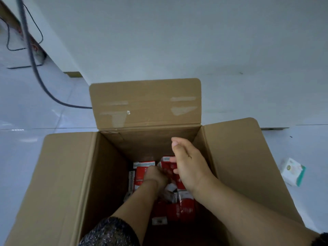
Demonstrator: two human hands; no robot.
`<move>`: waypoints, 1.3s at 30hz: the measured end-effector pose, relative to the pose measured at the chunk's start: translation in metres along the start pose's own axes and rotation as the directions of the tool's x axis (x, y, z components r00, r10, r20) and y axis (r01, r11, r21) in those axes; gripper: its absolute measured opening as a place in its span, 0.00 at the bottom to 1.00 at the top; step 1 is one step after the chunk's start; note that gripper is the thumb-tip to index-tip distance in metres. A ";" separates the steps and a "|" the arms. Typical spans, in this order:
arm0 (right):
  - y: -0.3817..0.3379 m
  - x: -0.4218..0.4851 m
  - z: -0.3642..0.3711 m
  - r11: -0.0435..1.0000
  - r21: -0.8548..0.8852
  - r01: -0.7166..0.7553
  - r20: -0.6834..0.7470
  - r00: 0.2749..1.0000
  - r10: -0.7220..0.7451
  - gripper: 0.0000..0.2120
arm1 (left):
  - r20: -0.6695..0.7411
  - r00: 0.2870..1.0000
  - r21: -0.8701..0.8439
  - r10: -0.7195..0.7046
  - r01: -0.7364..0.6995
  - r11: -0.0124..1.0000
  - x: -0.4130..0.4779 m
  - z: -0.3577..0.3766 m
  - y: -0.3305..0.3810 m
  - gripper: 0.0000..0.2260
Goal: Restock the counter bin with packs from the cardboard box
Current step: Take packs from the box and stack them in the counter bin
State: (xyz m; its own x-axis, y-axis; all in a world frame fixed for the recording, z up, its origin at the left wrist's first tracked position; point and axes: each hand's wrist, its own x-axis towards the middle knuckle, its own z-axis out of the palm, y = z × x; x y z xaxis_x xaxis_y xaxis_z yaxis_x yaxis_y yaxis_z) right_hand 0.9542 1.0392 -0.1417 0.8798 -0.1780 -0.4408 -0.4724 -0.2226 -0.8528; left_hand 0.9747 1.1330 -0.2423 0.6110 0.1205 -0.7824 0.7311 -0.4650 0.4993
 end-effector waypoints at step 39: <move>-0.589 -0.377 -0.271 0.557 -0.294 0.776 -0.201 0.520 -0.830 0.19 | -0.129 0.456 -0.577 0.880 -0.757 0.308 -0.682 -0.270 0.367 0.15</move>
State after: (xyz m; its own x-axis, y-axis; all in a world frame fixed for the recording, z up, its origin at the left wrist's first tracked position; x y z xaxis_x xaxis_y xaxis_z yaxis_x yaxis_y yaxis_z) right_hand 0.8859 0.9782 0.6031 0.8388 -0.1005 0.5351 0.4040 -0.5440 -0.7354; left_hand 0.9078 1.1174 0.5752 0.9616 -0.2412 0.1308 -0.0625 0.2715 0.9604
